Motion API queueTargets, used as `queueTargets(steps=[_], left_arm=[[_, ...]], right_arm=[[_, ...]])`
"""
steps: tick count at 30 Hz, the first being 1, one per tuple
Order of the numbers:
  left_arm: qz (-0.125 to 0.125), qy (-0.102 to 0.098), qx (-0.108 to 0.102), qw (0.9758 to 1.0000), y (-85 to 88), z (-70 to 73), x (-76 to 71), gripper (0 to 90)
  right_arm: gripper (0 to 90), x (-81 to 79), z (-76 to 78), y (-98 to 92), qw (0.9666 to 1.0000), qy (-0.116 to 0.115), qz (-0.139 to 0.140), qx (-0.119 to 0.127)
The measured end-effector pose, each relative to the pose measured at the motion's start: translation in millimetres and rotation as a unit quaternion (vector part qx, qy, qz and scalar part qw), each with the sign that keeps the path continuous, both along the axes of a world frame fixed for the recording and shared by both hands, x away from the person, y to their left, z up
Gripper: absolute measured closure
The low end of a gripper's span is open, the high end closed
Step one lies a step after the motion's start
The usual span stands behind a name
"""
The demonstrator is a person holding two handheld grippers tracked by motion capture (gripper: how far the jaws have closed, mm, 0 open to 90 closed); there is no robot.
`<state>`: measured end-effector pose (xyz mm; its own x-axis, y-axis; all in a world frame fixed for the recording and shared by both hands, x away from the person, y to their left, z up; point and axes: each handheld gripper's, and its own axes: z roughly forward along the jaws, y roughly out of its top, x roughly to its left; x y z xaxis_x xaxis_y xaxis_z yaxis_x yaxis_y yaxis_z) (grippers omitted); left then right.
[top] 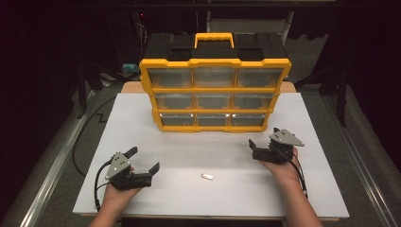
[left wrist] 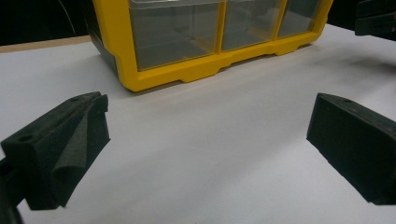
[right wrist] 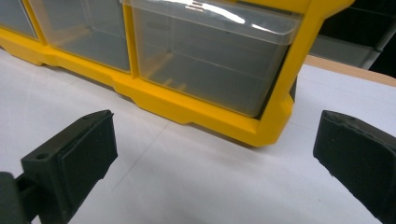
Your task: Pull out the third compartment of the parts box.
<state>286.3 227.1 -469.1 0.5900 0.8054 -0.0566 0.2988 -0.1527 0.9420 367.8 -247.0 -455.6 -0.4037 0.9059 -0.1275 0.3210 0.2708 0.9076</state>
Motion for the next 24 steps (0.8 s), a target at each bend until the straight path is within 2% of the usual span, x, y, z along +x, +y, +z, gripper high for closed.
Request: queueTargets(steps=[5,10,11,20,21,23,24], left_arm=[[0.0,0.001,-0.002,1.0,0.6,0.0,0.4,0.3],[0.0,-0.001,-0.004,1.0,1.0,0.4,-0.1,0.3],[0.0,0.0,-0.004,1.0,1.0,0.4,-0.1,0.3],[0.0,-0.001,-0.008,1.0,1.0,0.5,0.2,0.3],[0.0,0.0,-0.009,1.0,1.2,0.5,0.3,0.4],[0.0,-0.001,-0.008,1.0,1.1,0.5,0.2,0.4],[-0.001,-0.002,-0.008,1.0,0.9,0.4,0.2,0.4]], right_arm=[[0.0,-4.9,-1.8,-3.9,0.9998,0.009,0.004,-0.017],[0.0,-9.8,-3.1,-8.9,0.9996,0.02,0.006,-0.021],[0.0,-11.6,-4.9,-8.8,0.9992,0.021,0.007,-0.035],[0.0,-13.5,-6.8,-2.2,0.9971,0.016,0.027,-0.069],[0.0,-14.1,-7.3,-0.6,0.9957,0.014,0.033,-0.085],[0.0,-14.2,-7.7,0.3,0.9952,0.013,0.035,-0.09],[0.0,-14.4,-8.1,1.7,0.9937,0.015,0.04,-0.103]])
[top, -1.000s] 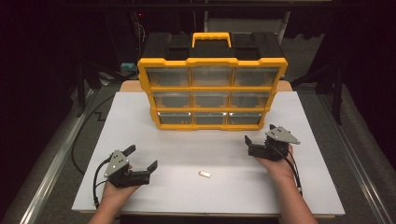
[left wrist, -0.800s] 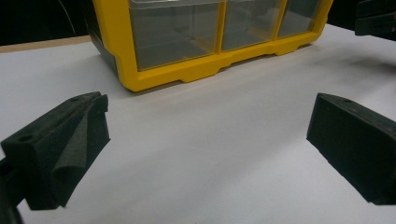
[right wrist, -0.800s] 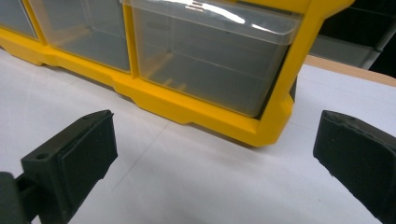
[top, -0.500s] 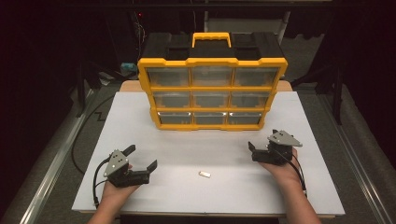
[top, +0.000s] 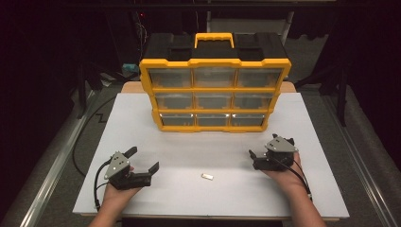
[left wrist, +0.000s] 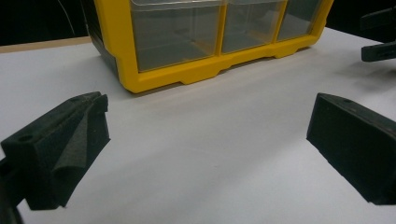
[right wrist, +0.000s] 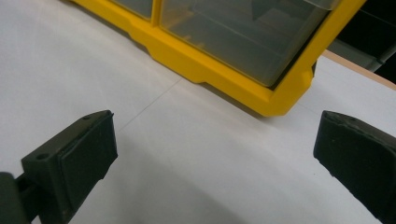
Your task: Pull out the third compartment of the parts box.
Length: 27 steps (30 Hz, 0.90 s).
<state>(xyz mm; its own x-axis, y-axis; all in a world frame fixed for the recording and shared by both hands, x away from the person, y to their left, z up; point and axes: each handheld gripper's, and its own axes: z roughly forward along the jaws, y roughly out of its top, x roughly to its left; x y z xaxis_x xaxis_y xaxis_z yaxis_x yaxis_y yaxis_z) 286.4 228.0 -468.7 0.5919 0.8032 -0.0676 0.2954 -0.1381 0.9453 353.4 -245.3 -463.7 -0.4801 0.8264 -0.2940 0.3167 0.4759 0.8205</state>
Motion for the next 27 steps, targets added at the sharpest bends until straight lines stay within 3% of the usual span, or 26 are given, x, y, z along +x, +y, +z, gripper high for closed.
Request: queueTargets(steps=[11,16,27], left_arm=[[-0.001,0.001,-0.001,1.0,0.3,0.2,0.0,0.3],[-0.001,0.001,-0.001,1.0,0.4,0.3,0.0,0.4],[-0.002,0.0,0.0,1.0,0.4,0.4,-0.2,0.4]], right_arm=[[0.0,-5.3,0.0,10.4,0.9975,-0.021,0.015,-0.066],[0.0,-6.7,-0.2,13.6,0.9964,-0.023,0.021,-0.078],[0.0,-12.0,0.3,23.5,0.989,-0.053,0.032,-0.134]])
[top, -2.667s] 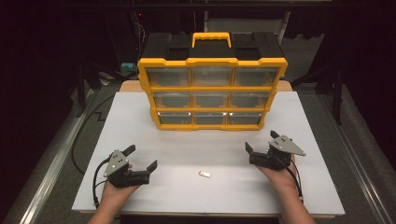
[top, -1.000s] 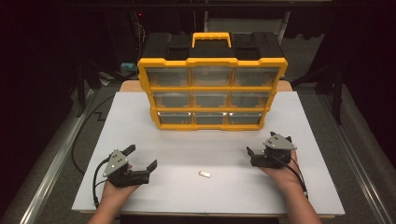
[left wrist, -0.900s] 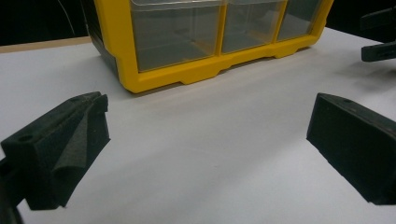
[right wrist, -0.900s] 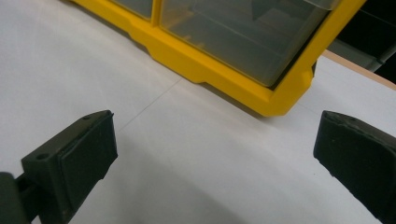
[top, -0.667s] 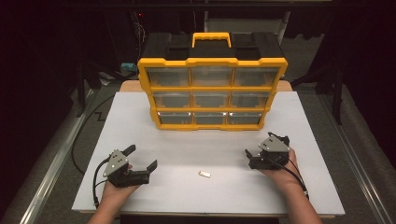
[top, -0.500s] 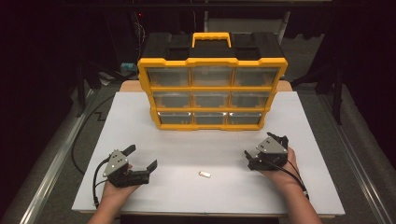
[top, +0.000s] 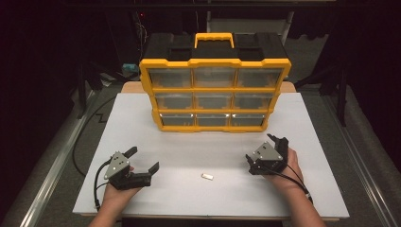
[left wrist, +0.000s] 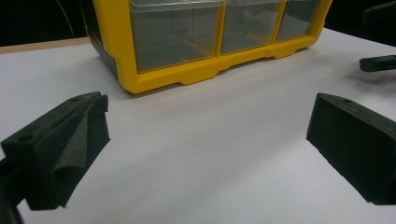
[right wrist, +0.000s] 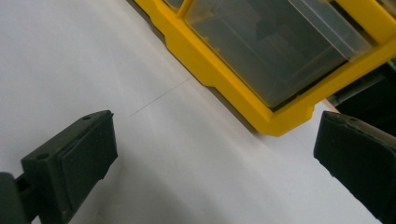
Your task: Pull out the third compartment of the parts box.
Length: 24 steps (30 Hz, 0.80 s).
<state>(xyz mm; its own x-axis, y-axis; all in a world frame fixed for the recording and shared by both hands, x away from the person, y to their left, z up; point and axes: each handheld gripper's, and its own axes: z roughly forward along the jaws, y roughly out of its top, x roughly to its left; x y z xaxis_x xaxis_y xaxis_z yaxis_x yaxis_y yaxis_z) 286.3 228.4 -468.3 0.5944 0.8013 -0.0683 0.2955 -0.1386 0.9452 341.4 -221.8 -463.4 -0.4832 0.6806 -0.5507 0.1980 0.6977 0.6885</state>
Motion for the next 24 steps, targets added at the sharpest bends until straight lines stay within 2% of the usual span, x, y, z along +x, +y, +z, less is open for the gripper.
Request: queueTargets(steps=[3,5,6,7,8,12,13,14,22,24], left_arm=[[0.0,-0.001,0.0,1.0,-0.3,-0.1,-0.1,0.4],[0.0,-0.001,0.0,1.0,-0.3,-0.1,-0.1,0.4],[0.0,-0.001,0.0,1.0,-0.4,-0.1,-0.1,0.5],[0.0,-0.001,0.0,1.0,-0.4,-0.1,-0.1,0.5],[-0.001,-0.001,0.001,1.0,-0.4,-0.1,-0.1,0.5],[-0.001,-0.001,0.001,1.0,-0.5,-0.3,0.0,0.5],[-0.001,-0.001,0.001,1.0,-0.5,-0.2,0.0,0.5],[-0.001,-0.001,0.001,1.0,-0.6,-0.2,-0.1,0.5],[-0.001,-0.002,0.001,1.0,-0.6,-0.3,0.0,0.5],[-0.002,-0.001,0.001,1.0,-0.6,-0.3,0.0,0.5]], right_arm=[[0.0,-1.5,0.0,2.8,0.9997,-0.01,0.007,-0.023],[0.0,-1.7,-0.2,3.0,0.9995,-0.009,0.008,-0.03],[0.0,-2.6,-0.7,4.1,0.9989,-0.012,0.008,-0.044],[0.0,-2.6,-0.7,4.1,0.9989,-0.012,0.008,-0.044],[0.0,-2.9,0.1,4.5,0.9975,-0.02,0.013,-0.066],[0.0,-5.0,-0.1,7.8,0.9969,-0.025,0.012,-0.074],[0.0,-5.5,0.0,8.8,0.9963,-0.028,0.014,-0.08],[0.0,-6.0,0.4,10.0,0.9944,-0.035,0.018,-0.098],[0.0,-8.0,-0.1,13.2,0.9906,-0.045,0.022,-0.127],[0.0,-8.7,-0.2,14.6,0.9888,-0.051,0.024,-0.139]])
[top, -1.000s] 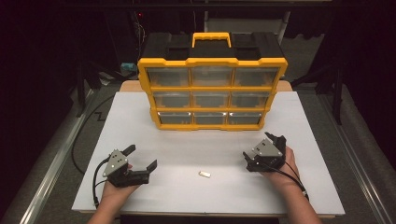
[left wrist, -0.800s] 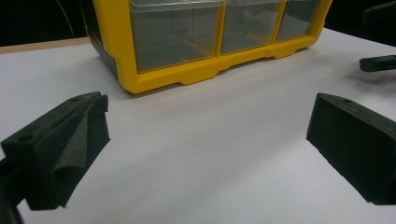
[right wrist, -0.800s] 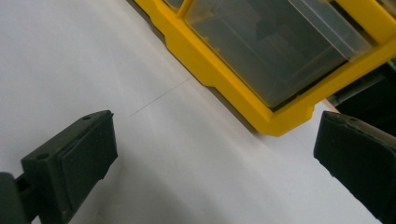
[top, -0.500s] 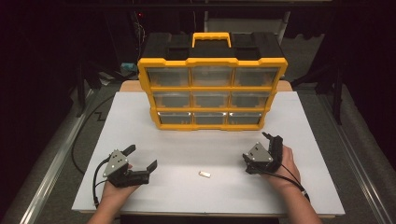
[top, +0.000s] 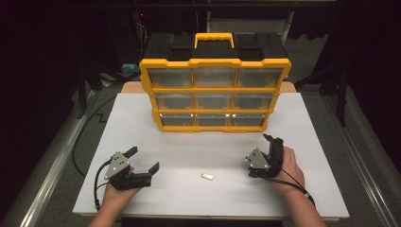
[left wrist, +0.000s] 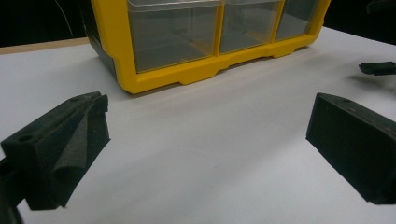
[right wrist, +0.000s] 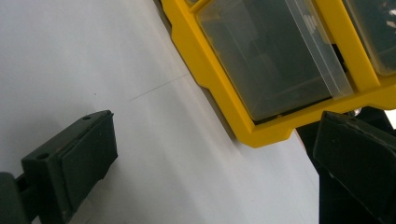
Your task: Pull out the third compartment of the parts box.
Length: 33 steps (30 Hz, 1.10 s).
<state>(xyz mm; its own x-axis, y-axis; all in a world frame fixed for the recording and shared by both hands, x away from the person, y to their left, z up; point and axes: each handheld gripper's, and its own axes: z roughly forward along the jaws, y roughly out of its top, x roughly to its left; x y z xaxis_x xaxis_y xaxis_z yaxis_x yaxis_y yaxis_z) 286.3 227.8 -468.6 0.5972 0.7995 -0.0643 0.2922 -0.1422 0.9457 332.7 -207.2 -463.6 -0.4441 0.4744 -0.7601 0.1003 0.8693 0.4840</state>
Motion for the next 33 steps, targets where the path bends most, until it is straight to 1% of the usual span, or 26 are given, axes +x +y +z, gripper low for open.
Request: queueTargets(steps=[3,4,5,6,7,8,9,10,13,14,16,17,18,21,22,23,24,26,29,30,31,32,33], left_arm=[[0.0,0.0,0.0,1.0,0.0,0.0,0.0,0.5],[0.0,0.0,0.0,1.0,0.1,0.0,0.1,0.5],[0.0,0.0,0.0,1.0,0.1,0.0,0.1,0.5],[0.0,0.0,0.0,1.0,0.0,-0.1,0.1,0.5],[0.0,0.0,0.0,1.0,0.0,-0.1,0.1,0.5],[0.0,0.0,0.0,1.0,0.0,-0.1,0.1,0.5],[0.0,0.0,0.0,1.0,0.0,-0.1,0.1,0.5],[0.0,0.0,0.0,1.0,0.0,-0.1,0.1,0.5],[0.0,0.0,0.0,1.0,0.0,-0.1,0.1,0.5],[0.0,0.0,0.0,1.0,0.0,-0.1,0.1,0.5],[0.0,0.0,0.0,1.0,0.2,-0.1,0.1,0.6],[0.0,0.0,0.0,1.0,0.1,-0.1,0.1,0.5],[0.0,0.0,0.0,1.0,0.1,-0.1,0.1,0.5],[0.0,0.0,0.001,1.0,-0.1,-0.1,0.1,0.6],[0.0,0.0,0.001,1.0,-0.1,-0.1,0.1,0.6],[-0.001,0.0,0.001,1.0,-0.1,-0.1,0.1,0.6],[-0.001,0.0,0.001,1.0,0.0,-0.2,0.2,0.6],[-0.001,0.0,0.001,1.0,-0.1,-0.2,0.2,0.5],[-0.001,0.0,0.001,1.0,-0.2,-0.3,0.2,0.6],[-0.001,0.0,0.001,1.0,-0.2,-0.3,0.2,0.6],[-0.001,0.0,0.001,1.0,-0.2,-0.3,0.2,0.6],[-0.001,0.0,0.001,1.0,-0.2,-0.3,0.2,0.6],[-0.002,0.001,0.002,1.0,-0.2,-0.2,0.1,0.6]], right_arm=[[0.0,-1.0,-0.5,1.3,1.0,0.002,0.001,-0.004],[0.0,-1.4,-1.2,2.9,0.9998,-0.004,0.005,-0.017],[0.0,-1.4,-1.2,2.9,0.9998,-0.004,0.005,-0.017],[0.0,-2.0,-1.7,4.7,0.9997,-0.007,0.006,-0.024],[0.0,-2.0,-1.7,4.7,0.9997,-0.007,0.006,-0.024],[0.0,-2.9,-1.8,6.3,0.9994,-0.009,0.007,-0.034],[0.0,-2.9,-1.8,6.3,0.9994,-0.009,0.007,-0.034],[0.0,-3.7,-1.7,7.8,0.9989,-0.014,0.01,-0.044],[0.0,-4.6,-1.8,9.0,0.9986,-0.014,0.012,-0.05],[0.0,-5.0,-1.3,9.9,0.9979,-0.015,0.017,-0.06],[0.0,-5.9,-2.2,10.9,0.9982,-0.013,0.013,-0.057],[0.0,-5.5,-1.1,11.7,0.9965,-0.022,0.023,-0.077],[0.0,-5.9,-1.1,12.3,0.9959,-0.023,0.024,-0.084],[0.0,-7.3,-2.4,13.7,0.9958,-0.023,0.02,-0.086],[0.0,-7.4,-2.4,14.3,0.9953,-0.024,0.022,-0.091],[0.0,-8.2,-2.3,15.7,0.9941,-0.028,0.023,-0.102],[0.0,-8.2,-2.3,15.7,0.9941,-0.028,0.023,-0.102],[0.0,-8.9,-2.3,17.5,0.9922,-0.032,0.029,-0.117],[0.0,-10.0,-3.0,18.7,0.9917,-0.033,0.026,-0.121],[0.0,-10.2,-2.5,19.7,0.9888,-0.041,0.032,-0.14],[0.0,-10.3,-3.0,20.1,0.9881,-0.041,0.033,-0.144],[0.0,-10.3,-3.0,20.1,0.9881,-0.041,0.033,-0.144],[0.0,-10.9,-3.1,20.8,0.9865,-0.044,0.034,-0.154]])
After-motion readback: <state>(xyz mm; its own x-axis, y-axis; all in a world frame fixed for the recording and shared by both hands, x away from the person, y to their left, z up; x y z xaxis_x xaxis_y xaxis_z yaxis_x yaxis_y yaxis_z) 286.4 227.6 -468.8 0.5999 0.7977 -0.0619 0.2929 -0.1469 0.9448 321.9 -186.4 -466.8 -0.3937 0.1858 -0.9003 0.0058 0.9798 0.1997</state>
